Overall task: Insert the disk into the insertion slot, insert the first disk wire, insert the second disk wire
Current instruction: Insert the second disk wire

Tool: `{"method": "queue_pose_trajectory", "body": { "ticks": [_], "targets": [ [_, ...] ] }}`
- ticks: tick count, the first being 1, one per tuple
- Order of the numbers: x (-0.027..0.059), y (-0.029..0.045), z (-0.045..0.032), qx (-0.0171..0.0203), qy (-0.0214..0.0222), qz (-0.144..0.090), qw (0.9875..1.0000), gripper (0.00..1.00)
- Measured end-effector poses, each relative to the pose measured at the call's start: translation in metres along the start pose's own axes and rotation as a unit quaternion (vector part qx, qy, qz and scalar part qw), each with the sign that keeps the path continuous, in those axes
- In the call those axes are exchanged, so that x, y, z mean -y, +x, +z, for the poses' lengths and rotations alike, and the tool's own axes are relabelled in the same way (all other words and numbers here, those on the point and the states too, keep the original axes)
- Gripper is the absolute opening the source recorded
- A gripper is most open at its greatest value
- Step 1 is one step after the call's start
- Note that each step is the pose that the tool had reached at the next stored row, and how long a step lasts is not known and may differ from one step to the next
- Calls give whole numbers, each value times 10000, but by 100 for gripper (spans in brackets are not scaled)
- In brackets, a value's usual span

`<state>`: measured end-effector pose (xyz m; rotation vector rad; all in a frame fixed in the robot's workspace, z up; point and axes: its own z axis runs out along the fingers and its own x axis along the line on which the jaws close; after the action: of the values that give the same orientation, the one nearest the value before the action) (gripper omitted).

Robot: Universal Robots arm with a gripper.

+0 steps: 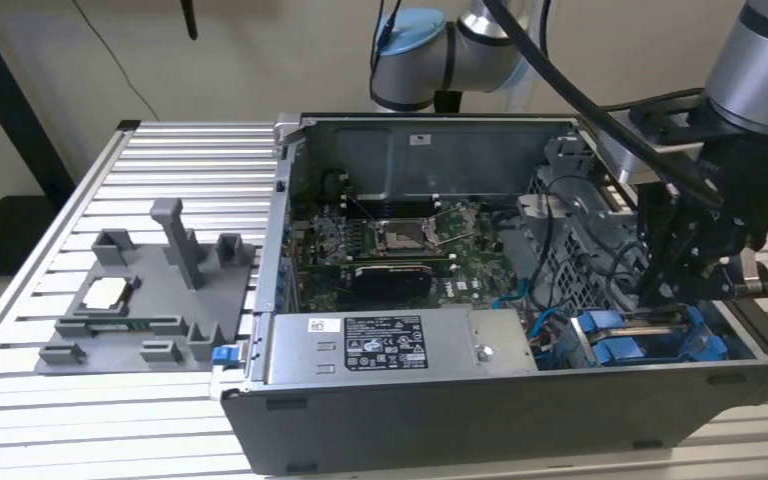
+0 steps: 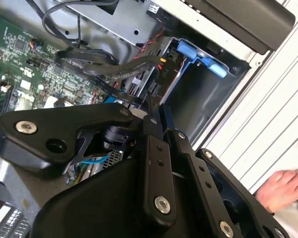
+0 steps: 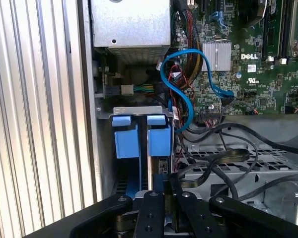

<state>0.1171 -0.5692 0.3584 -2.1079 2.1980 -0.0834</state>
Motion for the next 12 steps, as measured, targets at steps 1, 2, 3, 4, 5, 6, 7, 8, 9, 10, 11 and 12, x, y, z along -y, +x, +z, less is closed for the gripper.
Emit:
{"method": "queue_pose_trajectory", "body": {
  "ticks": [1,2,3,4,5,6,7,8,9,10,11,12],
  "targets": [
    [0,0,5,0,4,-1,10000,16],
    [-1,1,10,-1,8,-1,10000,16],
    [-2,1,16,-1,13,-1,10000,16],
    [-3,1,23,-1,17,-1,10000,16],
    [-3,1,30,0,20,-1,10000,16],
    [-4,1,35,-1,21,-1,10000,16],
    [-4,2,36,-1,22,-1,10000,16],
    [-5,2,42,-1,22,-1,10000,16],
    [-5,2,47,-1,22,-1,10000,16],
    [-6,2,48,-1,22,-1,10000,16],
    [-6,2,49,-1,22,-1,10000,16],
    [-6,2,52,0,24,-1,10000,16]
  ]
}}
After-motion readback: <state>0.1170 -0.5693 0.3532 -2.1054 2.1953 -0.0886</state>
